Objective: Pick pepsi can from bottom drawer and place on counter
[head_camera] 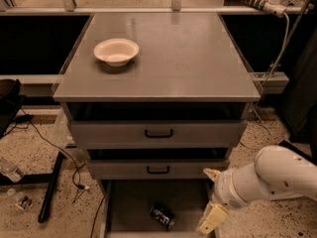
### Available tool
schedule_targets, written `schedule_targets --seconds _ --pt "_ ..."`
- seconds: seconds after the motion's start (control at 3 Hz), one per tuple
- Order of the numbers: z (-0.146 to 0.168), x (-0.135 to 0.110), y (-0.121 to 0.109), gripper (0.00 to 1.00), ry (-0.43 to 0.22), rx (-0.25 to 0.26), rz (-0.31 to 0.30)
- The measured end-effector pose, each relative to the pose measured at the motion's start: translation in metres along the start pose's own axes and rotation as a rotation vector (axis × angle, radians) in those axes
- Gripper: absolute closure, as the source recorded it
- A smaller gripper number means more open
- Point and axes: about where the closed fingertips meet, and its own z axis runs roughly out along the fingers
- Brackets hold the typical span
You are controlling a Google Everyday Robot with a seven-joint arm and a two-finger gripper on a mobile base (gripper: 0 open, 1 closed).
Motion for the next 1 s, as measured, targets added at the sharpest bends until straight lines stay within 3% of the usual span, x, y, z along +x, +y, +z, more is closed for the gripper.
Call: schedule_targets --seconds 0.33,0.67,1.0 --pt "0.052 0.028 -0.003 0.0 -0.049 -0.003 -0.013" --pt "0.095 0.046 -0.011 0.0 -0.062 0.044 -0.047" --pt "0.114 0.053 -0.04 0.0 -0.03 0.146 -0.086"
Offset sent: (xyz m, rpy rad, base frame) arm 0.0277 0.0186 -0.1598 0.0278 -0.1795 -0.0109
